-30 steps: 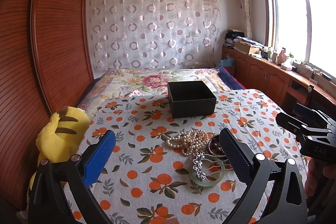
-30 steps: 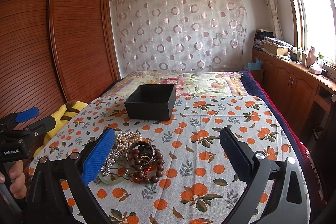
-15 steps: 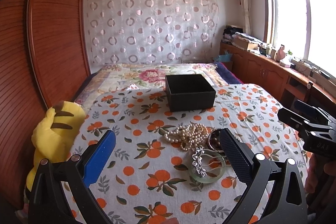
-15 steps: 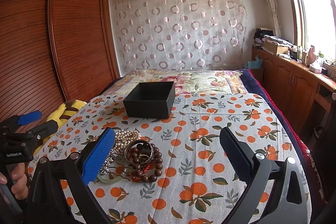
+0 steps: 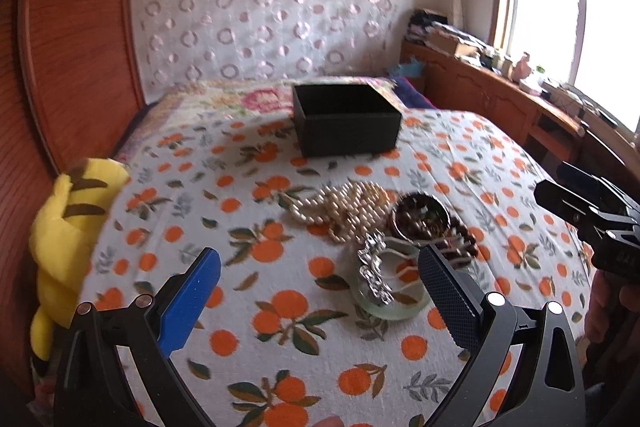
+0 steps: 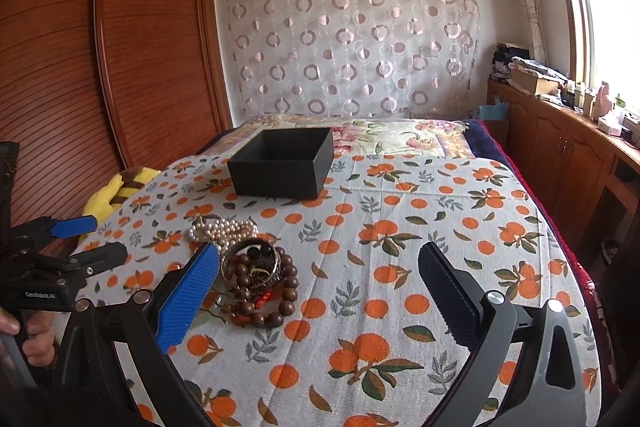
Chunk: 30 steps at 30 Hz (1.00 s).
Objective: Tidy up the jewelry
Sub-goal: 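Move the left tool to the silver hairpin and close on it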
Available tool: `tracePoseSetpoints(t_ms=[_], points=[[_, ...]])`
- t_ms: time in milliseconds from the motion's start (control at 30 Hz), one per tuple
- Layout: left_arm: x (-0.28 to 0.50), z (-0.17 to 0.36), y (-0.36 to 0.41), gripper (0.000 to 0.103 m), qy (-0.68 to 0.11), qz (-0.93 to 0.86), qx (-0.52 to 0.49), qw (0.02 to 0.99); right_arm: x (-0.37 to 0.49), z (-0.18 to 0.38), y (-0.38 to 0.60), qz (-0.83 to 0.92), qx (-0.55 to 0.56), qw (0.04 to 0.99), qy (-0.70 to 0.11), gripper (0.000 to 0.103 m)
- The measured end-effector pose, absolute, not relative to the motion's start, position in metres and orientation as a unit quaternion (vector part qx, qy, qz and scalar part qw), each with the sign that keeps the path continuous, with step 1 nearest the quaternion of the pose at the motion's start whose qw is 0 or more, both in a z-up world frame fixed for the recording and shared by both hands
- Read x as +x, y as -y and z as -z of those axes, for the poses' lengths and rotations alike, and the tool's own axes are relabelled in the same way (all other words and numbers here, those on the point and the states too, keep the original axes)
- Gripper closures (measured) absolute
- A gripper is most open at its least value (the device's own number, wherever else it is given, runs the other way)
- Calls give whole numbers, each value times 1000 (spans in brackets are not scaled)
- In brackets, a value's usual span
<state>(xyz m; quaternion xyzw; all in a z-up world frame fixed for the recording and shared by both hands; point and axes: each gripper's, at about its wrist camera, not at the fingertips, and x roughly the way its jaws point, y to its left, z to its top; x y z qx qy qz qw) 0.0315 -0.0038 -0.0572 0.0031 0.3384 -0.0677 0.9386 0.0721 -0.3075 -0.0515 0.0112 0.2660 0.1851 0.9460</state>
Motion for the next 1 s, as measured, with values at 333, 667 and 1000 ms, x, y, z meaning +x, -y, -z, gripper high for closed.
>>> tracePoseSetpoints(t_ms=[333,667,1000], points=[[58,85,12,27,-391,125,-14,912,79,73,303,-205,-4,932,-299,3],[82,100,29,49,-426,158,-2,891,81,85,299,-210,-10,926,-314,3],[92,103,30,78,-433,168,12,886,82,86,301,-215,-3,924,-315,3]])
